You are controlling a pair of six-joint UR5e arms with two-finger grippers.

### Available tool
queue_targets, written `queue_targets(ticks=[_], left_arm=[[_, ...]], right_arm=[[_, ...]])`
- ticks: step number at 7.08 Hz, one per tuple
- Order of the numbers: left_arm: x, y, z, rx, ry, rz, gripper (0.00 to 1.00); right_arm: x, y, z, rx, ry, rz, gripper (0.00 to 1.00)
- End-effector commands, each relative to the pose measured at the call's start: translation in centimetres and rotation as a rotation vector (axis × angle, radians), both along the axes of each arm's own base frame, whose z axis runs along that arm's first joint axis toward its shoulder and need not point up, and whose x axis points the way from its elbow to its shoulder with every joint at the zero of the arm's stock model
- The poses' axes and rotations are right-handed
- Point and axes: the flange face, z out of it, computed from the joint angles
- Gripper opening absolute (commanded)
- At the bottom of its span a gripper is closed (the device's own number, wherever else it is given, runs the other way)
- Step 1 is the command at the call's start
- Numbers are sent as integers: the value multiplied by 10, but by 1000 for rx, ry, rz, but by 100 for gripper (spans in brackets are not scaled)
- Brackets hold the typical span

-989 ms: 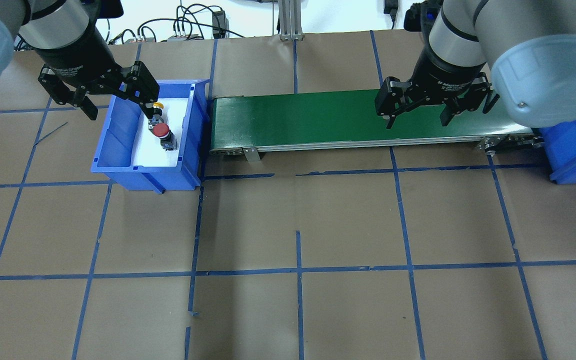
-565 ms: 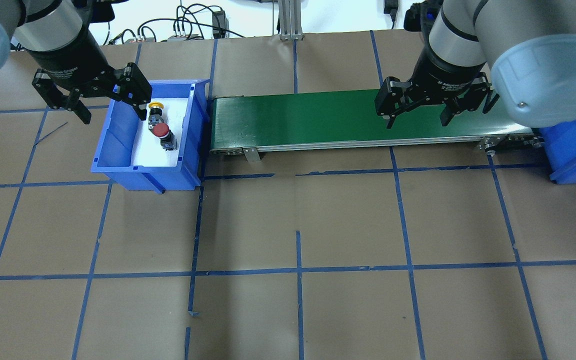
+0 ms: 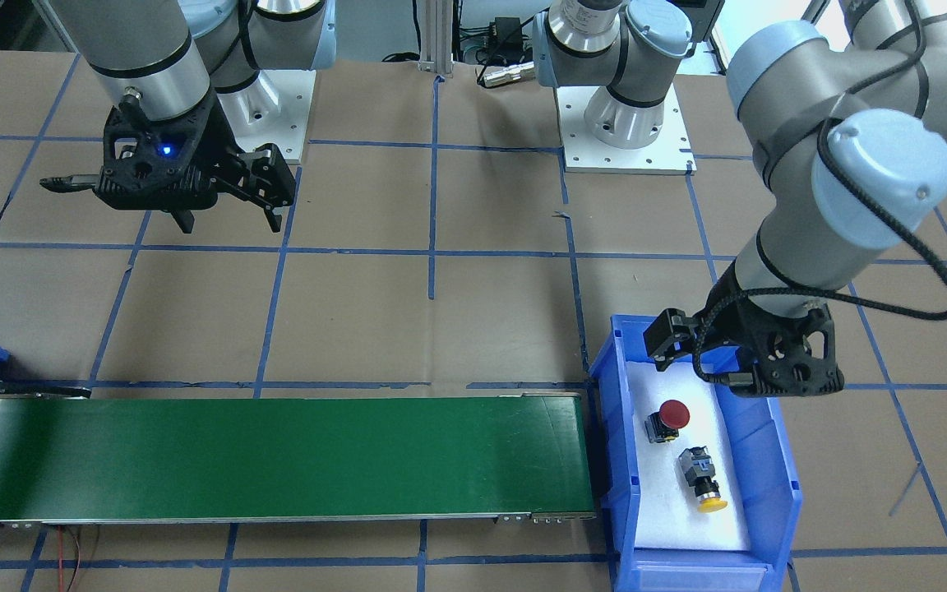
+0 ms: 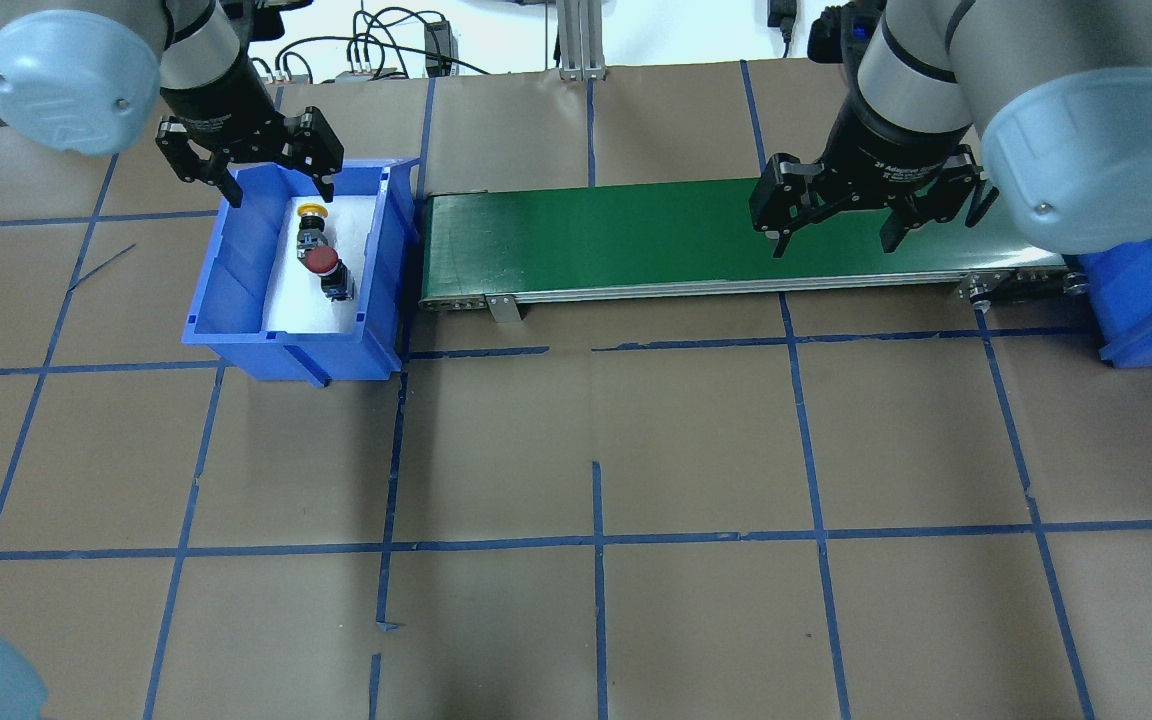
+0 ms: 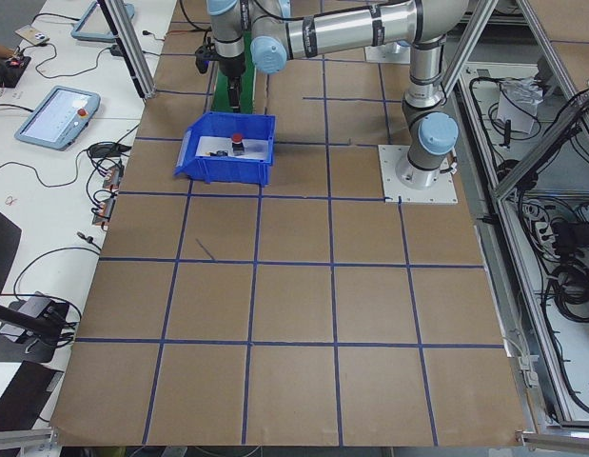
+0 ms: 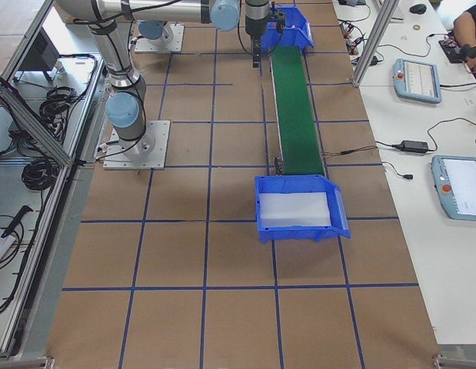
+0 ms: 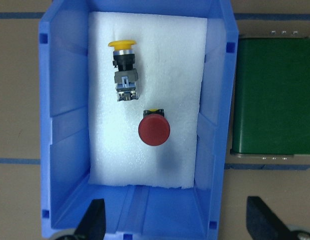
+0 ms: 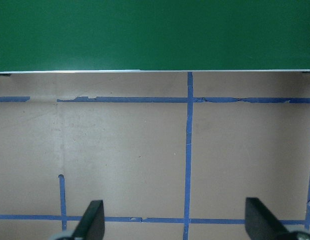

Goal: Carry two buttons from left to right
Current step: 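Lower the left gripper into the blue bin over the red button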

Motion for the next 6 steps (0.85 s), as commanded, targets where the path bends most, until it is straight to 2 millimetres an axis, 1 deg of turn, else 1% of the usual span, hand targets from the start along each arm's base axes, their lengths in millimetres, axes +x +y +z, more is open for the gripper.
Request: queue_targets(ticks=[1, 2, 3, 4, 5, 6], left_arm=[[34, -27, -42, 13, 11, 19, 100], [38, -32, -62, 15, 10, 26, 100], [51, -33, -70, 24, 13, 49, 100], [50, -30, -86, 45, 14, 85, 99], [51, -32, -104, 5, 10, 102, 99], [52, -40, -117, -14, 9, 174, 99]], right_arm=[[0, 0, -1, 1, 0, -1, 100], [0, 0, -1, 1, 0, -1, 100], [0, 0, -1, 1, 0, -1, 100], [0, 0, -1, 3, -1, 1, 100], [0, 0, 0, 0, 0, -1, 100], [-1, 0, 0, 0, 0, -2, 100]])
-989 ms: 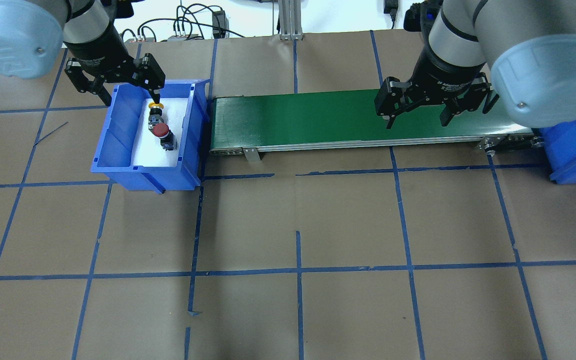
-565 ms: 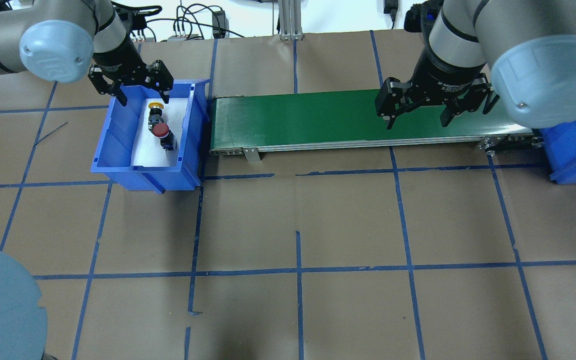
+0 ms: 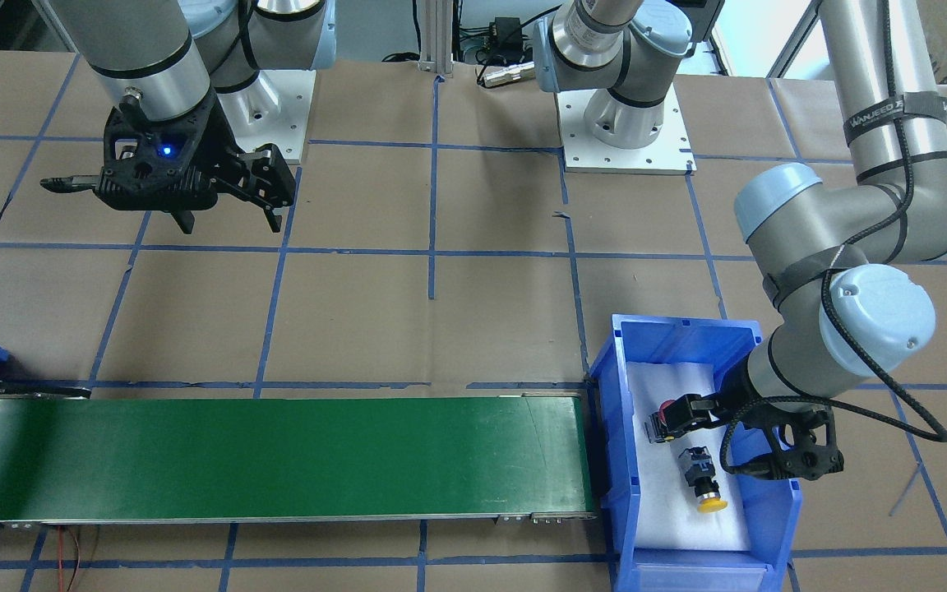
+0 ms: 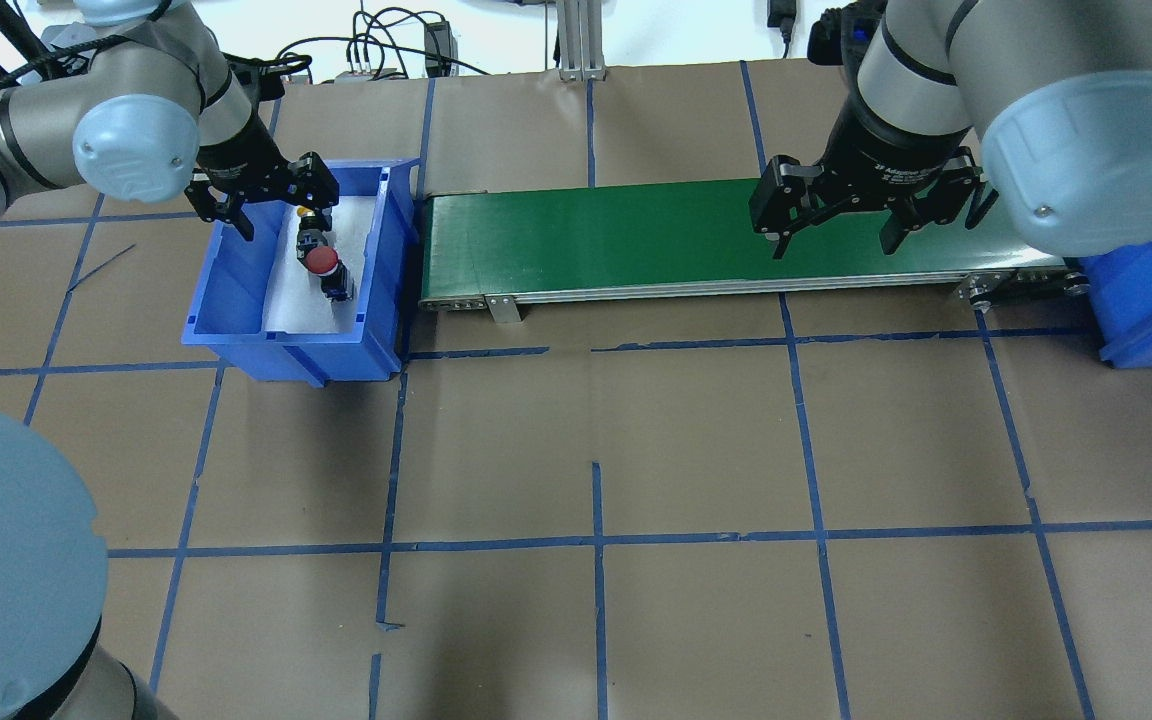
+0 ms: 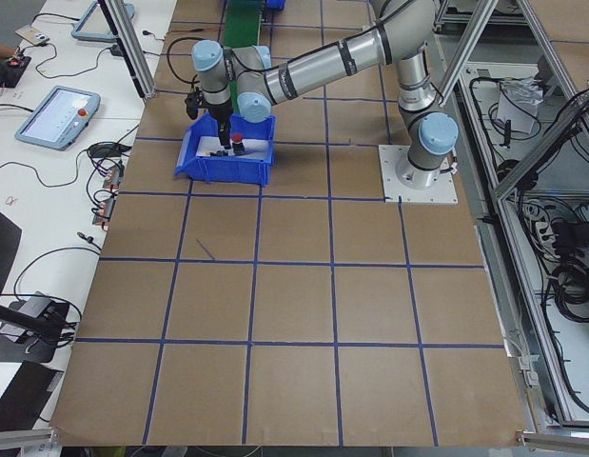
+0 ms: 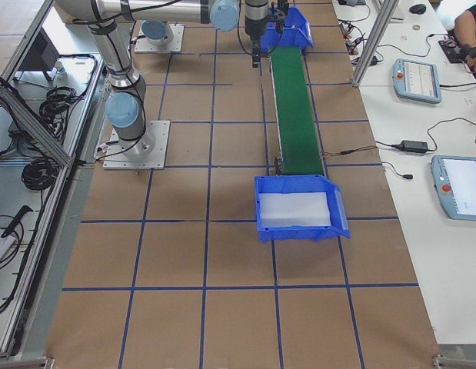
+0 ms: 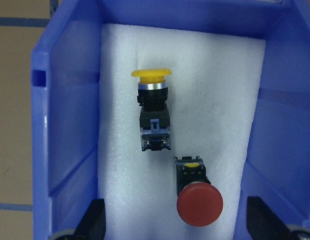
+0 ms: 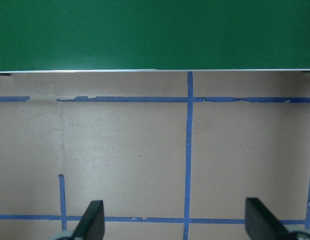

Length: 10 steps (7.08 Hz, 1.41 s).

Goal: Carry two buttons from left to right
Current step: 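Close the left gripper on the red button and lift it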

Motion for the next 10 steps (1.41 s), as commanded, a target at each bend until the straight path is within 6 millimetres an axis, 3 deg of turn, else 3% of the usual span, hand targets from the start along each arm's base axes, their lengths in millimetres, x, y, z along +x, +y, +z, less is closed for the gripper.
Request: queue_targets(ticks=[1, 4, 6, 7, 10], left_arm=[[1, -5, -29, -5, 2, 137, 98], [-4, 9, -52, 49, 24, 299, 98], [-5, 11, -48, 52, 30, 316, 92], [-5, 11, -44, 44, 32, 303, 76], [-8, 16, -38, 70, 50, 305, 49]], right_arm=[[-2, -1, 0, -1, 0, -3, 100], [0, 0, 0, -1, 0, -5, 100], [-1, 0, 0, 2, 0, -3, 100], [-1, 0, 0, 1, 0, -3, 100], [-1, 0, 0, 1, 0, -3, 100]])
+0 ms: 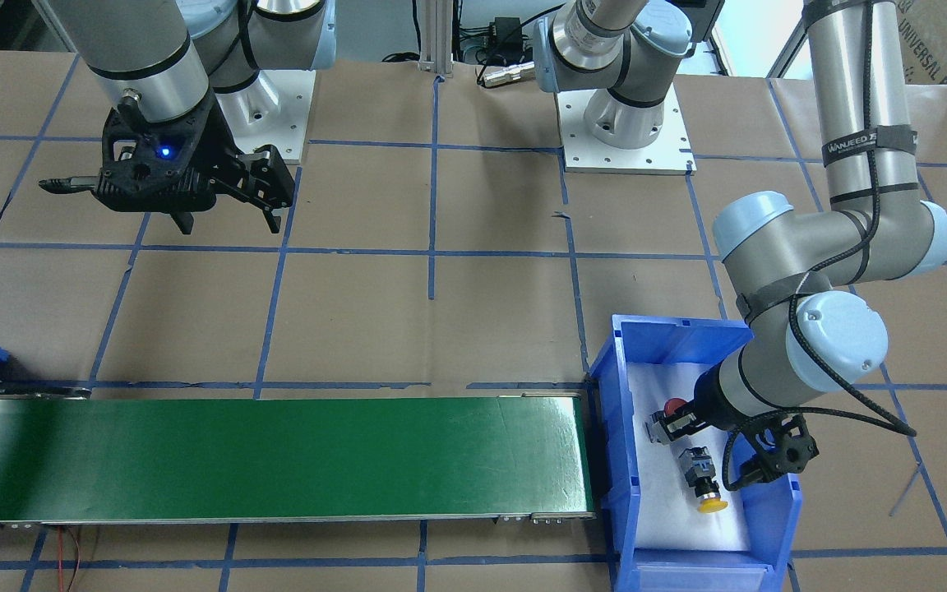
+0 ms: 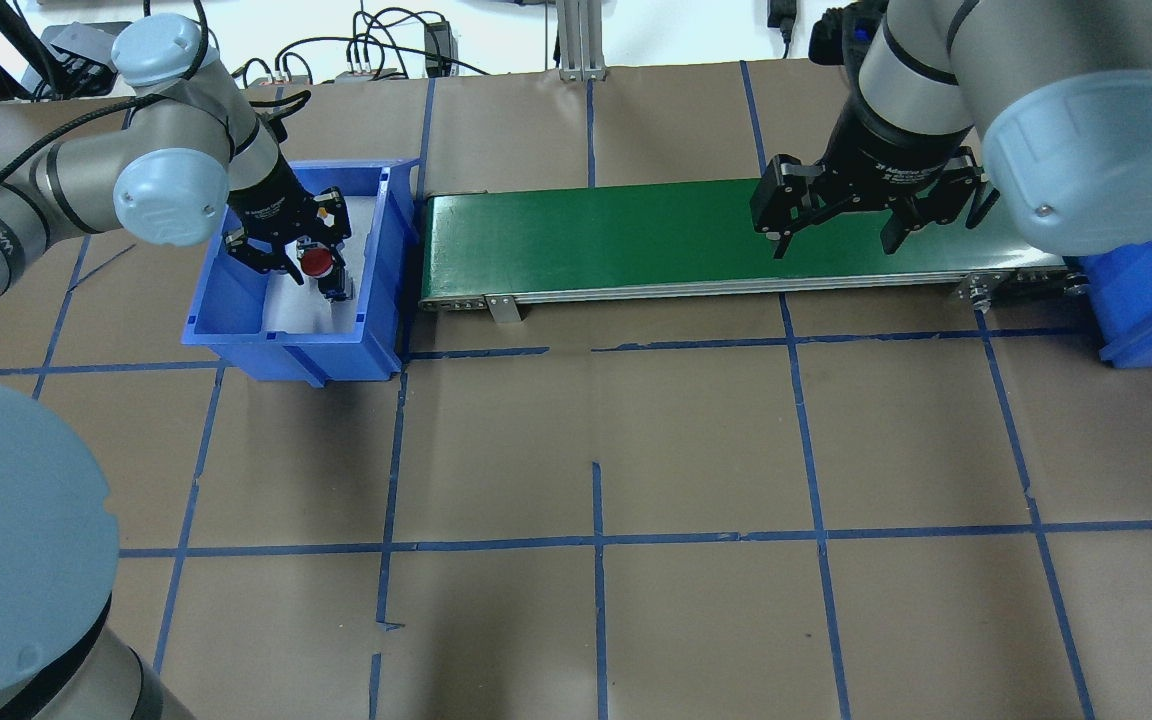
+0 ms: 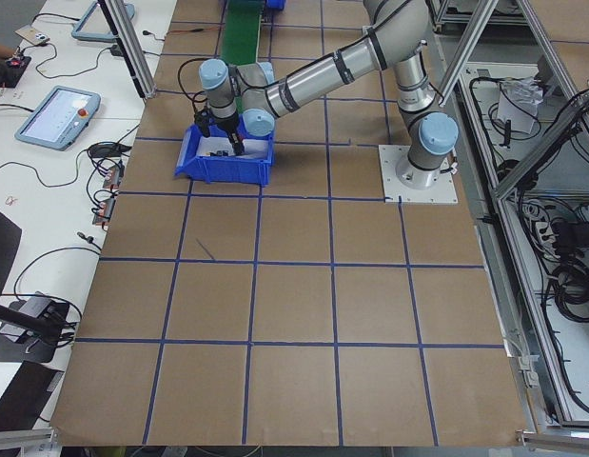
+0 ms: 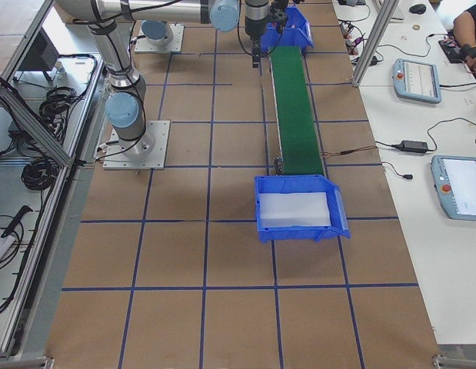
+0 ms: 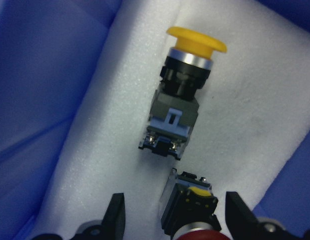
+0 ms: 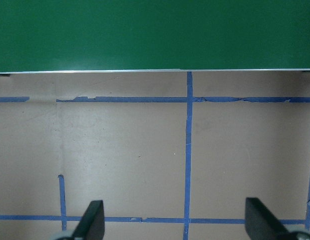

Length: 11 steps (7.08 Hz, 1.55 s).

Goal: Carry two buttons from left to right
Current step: 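Close the left gripper on the red button and lift it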

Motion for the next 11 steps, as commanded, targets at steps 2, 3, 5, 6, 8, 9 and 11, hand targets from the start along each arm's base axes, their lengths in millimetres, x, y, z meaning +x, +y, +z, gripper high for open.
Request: queue_targets(ticks=[2, 3, 5, 6, 8, 9, 11], left_arm=[[-1, 2, 6, 11, 11, -16, 35], [-1, 2, 16, 8, 12, -30, 33], [3, 6, 46, -14, 12, -83, 28], [3, 17, 71, 13, 20, -89, 28], [-2, 17, 126, -11, 17, -104, 27], [-26, 17, 147, -17, 16, -143, 27], [-103, 14, 141, -64, 10, -252, 26]], right_arm=[[0, 0, -1, 1, 1, 1, 100], [0, 0, -1, 1, 1, -1, 100], [0, 0, -1, 1, 1, 1, 100], [0, -1, 0, 0, -1, 0, 100], [0, 0, -1, 1, 1, -1, 100], [-1, -1, -1, 1, 1, -1, 100], [-1, -1, -1, 2, -1, -2, 100]])
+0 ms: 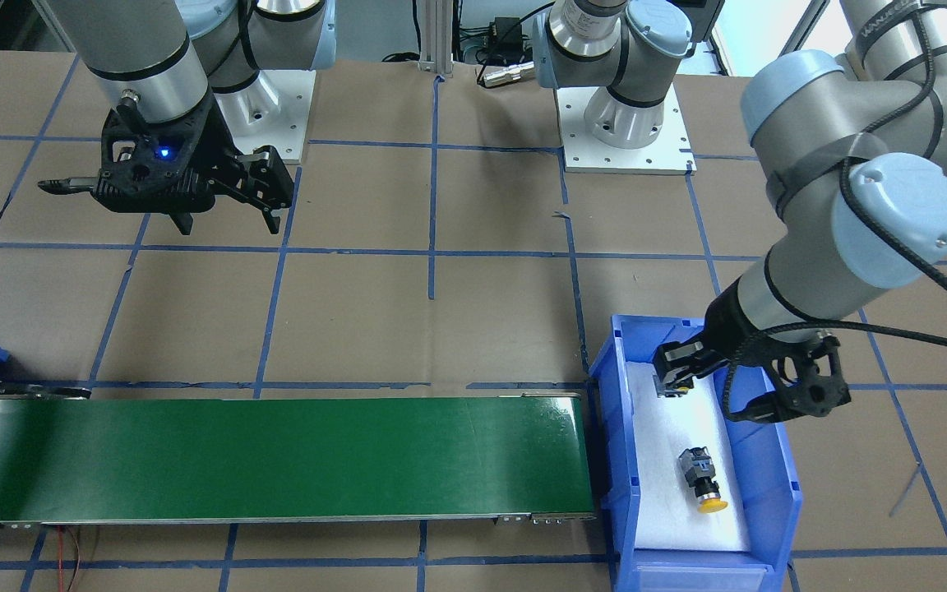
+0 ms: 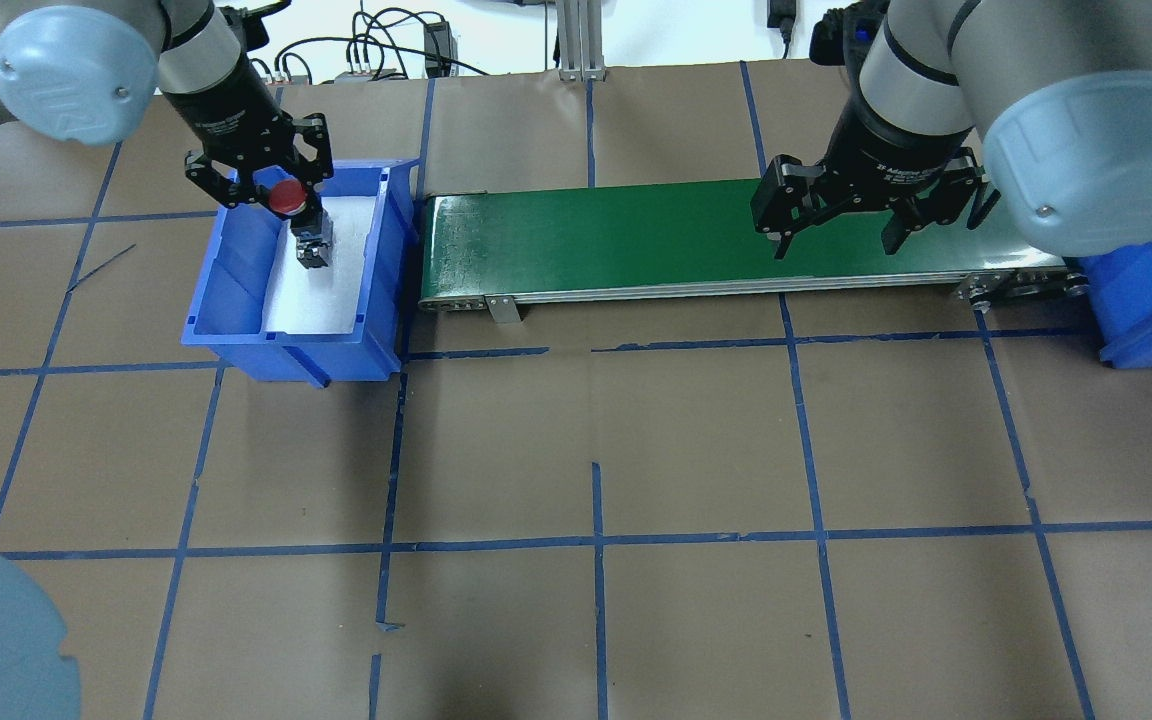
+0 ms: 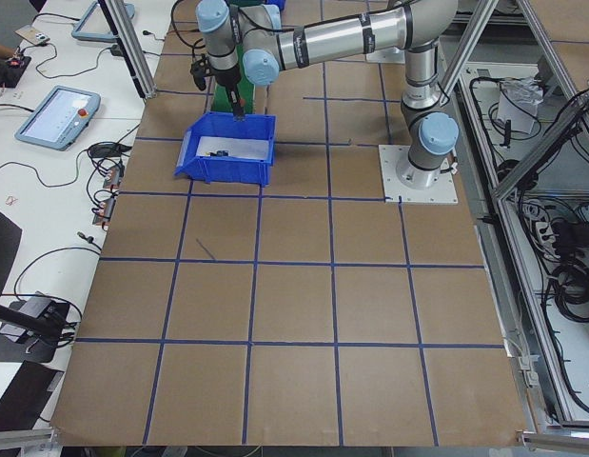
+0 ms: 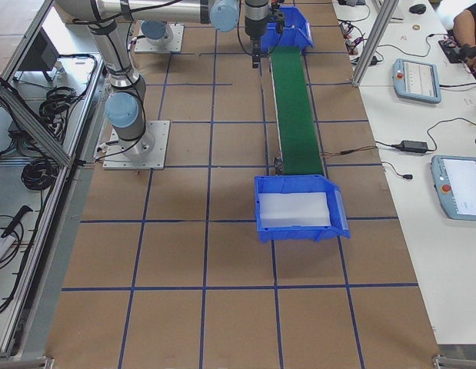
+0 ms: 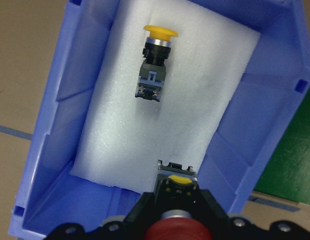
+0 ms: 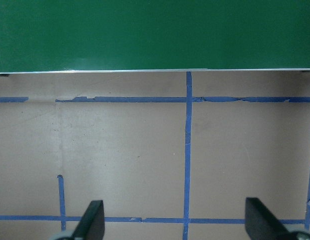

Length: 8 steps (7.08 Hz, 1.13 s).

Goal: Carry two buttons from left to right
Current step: 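Carry the red button onto the green conveyor and release it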

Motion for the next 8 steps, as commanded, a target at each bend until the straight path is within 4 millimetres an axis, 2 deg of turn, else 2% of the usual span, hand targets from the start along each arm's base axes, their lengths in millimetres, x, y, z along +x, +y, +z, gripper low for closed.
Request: queue_targets(ticks=[1, 3, 4, 5, 7, 8], left_arm=[[-49, -11, -21, -33, 5, -66, 26], [-90, -27, -61, -67, 0, -106, 26], [-93, -30, -71, -60, 2, -70, 26], [-98, -31, -71, -69, 6, -61, 26], [-108, -45, -99, -84, 10, -44, 26], [-119, -44, -105, -80, 10, -39, 26]], right_arm=[[0, 0, 0, 0, -1, 0, 100], [-1, 0, -1, 2, 0, -1, 100], [0, 0, 0, 0, -1, 1, 100], [0, 0, -1, 2, -1, 1, 100], [-1, 0, 0, 0, 2, 1, 100], [-1, 0, -1, 2, 0, 1, 100]])
